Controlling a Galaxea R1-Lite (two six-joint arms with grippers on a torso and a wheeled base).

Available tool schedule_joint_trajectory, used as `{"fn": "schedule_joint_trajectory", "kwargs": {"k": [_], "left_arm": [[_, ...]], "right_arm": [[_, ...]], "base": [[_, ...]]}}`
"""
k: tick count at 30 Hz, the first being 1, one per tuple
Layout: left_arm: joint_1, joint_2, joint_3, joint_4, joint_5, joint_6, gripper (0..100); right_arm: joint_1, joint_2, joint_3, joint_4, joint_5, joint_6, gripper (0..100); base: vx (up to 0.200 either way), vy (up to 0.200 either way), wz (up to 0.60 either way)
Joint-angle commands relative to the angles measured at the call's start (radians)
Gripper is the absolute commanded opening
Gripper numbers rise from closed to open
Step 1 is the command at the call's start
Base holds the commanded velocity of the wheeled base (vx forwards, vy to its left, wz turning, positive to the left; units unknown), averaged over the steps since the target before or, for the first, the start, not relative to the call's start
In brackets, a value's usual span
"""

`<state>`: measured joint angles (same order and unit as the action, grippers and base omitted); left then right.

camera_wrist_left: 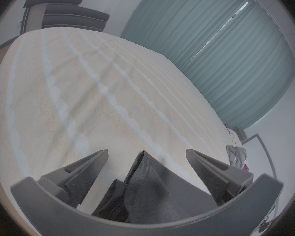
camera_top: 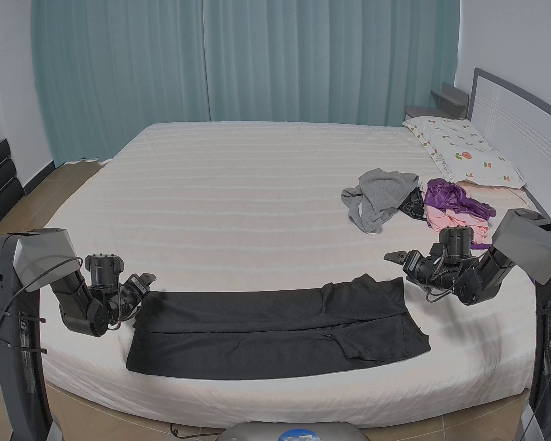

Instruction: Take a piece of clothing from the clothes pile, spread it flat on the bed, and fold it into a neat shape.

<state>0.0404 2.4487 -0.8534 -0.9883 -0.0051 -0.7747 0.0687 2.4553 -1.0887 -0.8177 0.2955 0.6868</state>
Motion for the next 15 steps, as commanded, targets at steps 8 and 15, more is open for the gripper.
{"fn": "schedule_joint_trajectory", "kwargs": {"k": [8, 15], "left_arm": [[0.010, -0.043, 0.008, -0.001, -0.013, -0.086, 100], [0.010, -0.042, 0.008, -0.001, -0.015, -0.086, 100]], "right_arm": [[0.060, -0.058, 0.064, 0.138, 0.106, -0.231, 100], [0.082, -0.022, -0.002, 0.232, 0.117, -0.279, 100]], "base": [[0.000, 0.000, 0.00], [0.000, 0.000, 0.00]]}}
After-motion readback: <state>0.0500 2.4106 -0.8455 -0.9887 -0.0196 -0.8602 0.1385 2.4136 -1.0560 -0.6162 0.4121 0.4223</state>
